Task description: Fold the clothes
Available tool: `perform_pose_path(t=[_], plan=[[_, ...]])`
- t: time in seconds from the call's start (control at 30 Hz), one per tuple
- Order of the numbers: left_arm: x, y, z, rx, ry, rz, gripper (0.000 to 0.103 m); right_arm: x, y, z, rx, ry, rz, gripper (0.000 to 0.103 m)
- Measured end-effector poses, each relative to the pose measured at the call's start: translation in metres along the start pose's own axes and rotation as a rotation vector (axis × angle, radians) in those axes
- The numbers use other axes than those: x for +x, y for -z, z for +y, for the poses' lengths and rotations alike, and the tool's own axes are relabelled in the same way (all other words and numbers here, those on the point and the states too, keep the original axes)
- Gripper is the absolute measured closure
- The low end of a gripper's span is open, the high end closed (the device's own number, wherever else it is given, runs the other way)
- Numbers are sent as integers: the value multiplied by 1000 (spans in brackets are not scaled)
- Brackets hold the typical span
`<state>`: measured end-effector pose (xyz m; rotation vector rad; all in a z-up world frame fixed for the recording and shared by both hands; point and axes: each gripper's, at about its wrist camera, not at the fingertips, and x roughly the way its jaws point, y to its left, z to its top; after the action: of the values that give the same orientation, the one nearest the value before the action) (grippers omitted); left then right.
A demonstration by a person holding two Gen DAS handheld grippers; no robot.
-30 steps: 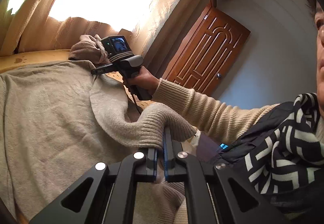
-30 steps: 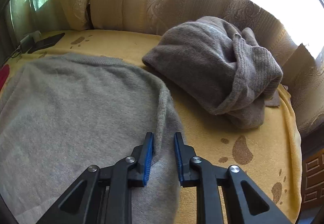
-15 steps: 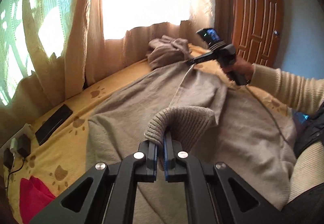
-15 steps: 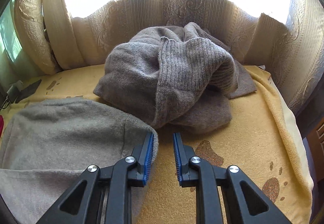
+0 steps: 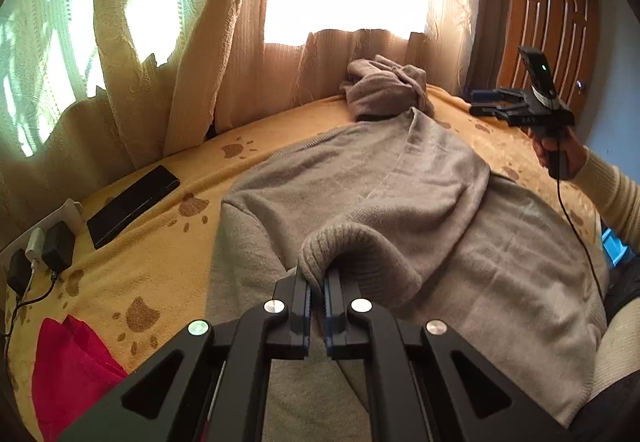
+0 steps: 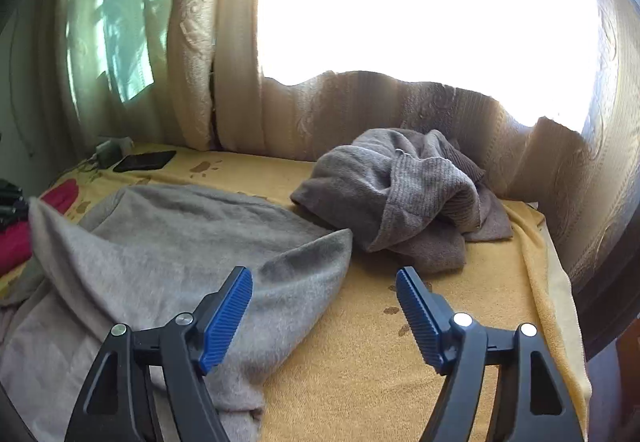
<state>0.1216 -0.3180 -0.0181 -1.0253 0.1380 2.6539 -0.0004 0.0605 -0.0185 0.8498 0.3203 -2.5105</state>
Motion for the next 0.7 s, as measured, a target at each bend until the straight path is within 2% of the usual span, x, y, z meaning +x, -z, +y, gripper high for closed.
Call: perform_pose_path(t=[0.07,0.13,0.23,0.37,0.47,0.5,0.57,0.7], plan=[[-6,-12,5,-39,0,-48,97,-6,14,22,-92,-32,45,25],[-14,-24,11,-79,9,-101,97,-5,29,43,-192,-28,99,25],[-29,-44,15,-121,46,-176,97,5,46,69,-314,34,150,25],[-44,-61,5,-99,72,-221,97,23,45,67,-273,130,152,25],[-48,-62,-9,-58,82,-210,97,37,44,66,-242,203,153,25],[-47,-59,-12,-44,85,-198,97,39,43,61,-213,221,149,25],[-42,-51,-17,-24,88,-162,97,32,38,34,-66,226,125,25],[-18,-23,-19,-19,121,-53,97,18,51,-24,224,186,137,25]])
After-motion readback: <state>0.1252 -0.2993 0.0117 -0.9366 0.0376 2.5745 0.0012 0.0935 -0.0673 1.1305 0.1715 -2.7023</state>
